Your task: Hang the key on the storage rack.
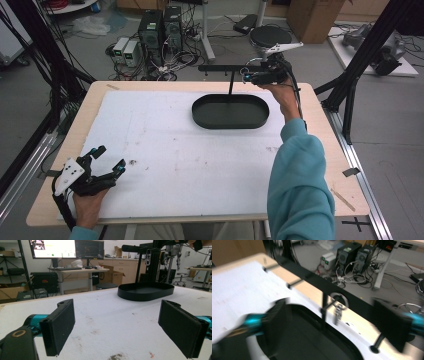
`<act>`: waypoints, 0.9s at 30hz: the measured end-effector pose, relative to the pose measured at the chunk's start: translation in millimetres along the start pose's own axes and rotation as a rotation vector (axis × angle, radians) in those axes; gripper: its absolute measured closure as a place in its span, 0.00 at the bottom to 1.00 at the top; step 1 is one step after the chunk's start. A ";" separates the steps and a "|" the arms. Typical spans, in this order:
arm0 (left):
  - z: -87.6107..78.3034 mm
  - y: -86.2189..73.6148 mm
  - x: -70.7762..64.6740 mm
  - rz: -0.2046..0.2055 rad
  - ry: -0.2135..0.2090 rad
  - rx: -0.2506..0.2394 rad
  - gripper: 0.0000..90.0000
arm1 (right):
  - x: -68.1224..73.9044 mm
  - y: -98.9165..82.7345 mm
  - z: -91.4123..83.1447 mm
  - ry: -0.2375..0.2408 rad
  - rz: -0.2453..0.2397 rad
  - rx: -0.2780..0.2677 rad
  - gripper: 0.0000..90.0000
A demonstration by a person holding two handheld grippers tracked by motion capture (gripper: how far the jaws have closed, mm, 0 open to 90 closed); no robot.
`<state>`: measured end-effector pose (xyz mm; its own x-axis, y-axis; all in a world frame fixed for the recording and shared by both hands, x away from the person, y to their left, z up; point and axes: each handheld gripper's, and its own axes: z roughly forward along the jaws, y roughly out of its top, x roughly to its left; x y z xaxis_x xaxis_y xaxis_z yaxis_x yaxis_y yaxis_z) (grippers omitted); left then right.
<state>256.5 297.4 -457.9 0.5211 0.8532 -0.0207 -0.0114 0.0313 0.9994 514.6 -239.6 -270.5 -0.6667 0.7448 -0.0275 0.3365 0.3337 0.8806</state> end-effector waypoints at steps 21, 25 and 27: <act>0.0 0.1 0.4 0.002 0.000 0.004 0.16 | 80.1 -116.9 -123.4 0.061 0.014 -0.387 0.01; -0.2 0.1 -0.2 0.010 0.001 0.003 0.16 | 86.2 -150.9 -127.5 0.061 0.010 -0.420 0.01; -0.2 0.1 -0.1 0.010 0.002 0.004 0.16 | 87.0 -165.5 -126.9 0.049 0.000 -0.432 0.01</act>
<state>256.3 297.4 -457.8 0.5196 0.8543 -0.0111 -0.0133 0.0211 0.9997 316.5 -303.4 -358.6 -0.7008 0.7133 -0.0139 0.0345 0.0533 0.9980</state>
